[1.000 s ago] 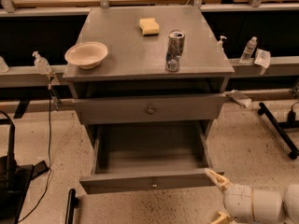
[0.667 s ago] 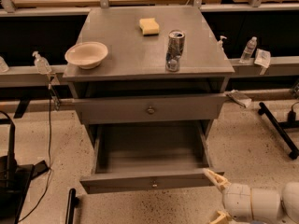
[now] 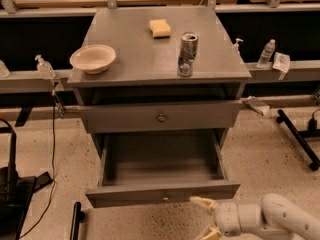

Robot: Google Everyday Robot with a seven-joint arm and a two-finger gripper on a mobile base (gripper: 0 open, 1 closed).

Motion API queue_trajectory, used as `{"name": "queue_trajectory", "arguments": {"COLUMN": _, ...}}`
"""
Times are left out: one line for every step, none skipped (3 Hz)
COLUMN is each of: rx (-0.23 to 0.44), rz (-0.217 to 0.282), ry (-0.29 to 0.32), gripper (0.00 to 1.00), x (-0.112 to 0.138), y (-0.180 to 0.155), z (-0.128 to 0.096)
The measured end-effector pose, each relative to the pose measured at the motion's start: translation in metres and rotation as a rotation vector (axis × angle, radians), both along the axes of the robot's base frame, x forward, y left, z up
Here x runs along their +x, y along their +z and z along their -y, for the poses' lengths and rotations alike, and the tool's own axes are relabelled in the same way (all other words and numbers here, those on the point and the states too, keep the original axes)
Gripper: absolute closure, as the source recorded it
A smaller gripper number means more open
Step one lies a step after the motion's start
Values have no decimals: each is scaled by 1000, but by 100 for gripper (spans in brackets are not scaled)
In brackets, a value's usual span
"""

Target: Close middle drawer

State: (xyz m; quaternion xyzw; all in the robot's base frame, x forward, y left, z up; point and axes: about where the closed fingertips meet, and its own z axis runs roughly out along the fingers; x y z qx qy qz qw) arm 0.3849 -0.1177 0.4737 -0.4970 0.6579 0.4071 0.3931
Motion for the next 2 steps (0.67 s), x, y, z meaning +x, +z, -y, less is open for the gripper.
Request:
{"name": "queue_trajectory", "arguments": {"rx": 36, "rz": -48, "ry": 42, "gripper": 44, "x": -3, "y": -35, "z": -11}}
{"name": "queue_trajectory", "arguments": {"rx": 85, "rz": -90, "ry": 105, "gripper": 69, "x": -6, "y": -55, "z": -24}}
